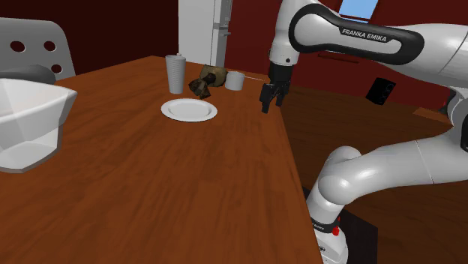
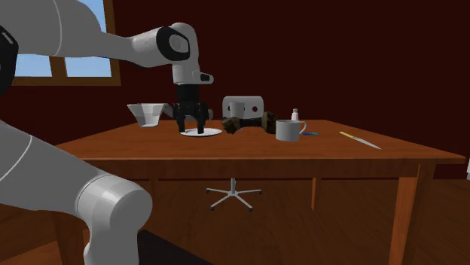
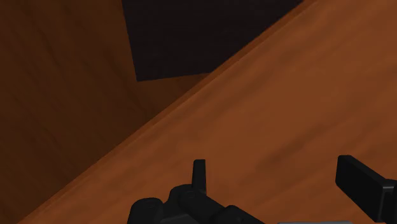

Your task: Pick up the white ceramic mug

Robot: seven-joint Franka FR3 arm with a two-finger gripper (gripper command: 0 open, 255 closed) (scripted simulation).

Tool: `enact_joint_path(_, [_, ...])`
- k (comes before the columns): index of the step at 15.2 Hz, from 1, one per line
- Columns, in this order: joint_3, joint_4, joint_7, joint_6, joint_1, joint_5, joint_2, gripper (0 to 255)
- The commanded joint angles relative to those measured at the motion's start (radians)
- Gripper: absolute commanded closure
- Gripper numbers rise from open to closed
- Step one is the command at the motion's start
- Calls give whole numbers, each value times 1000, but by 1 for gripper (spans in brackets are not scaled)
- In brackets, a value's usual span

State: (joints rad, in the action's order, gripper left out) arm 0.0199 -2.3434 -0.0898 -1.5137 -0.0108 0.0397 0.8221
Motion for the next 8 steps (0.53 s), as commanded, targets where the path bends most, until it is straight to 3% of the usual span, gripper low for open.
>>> enact_joint_path(1, [0,0,0,0,0,0,0,0])
enact_joint_path(8, [-104,159,154,-89,-7,56,-226,0])
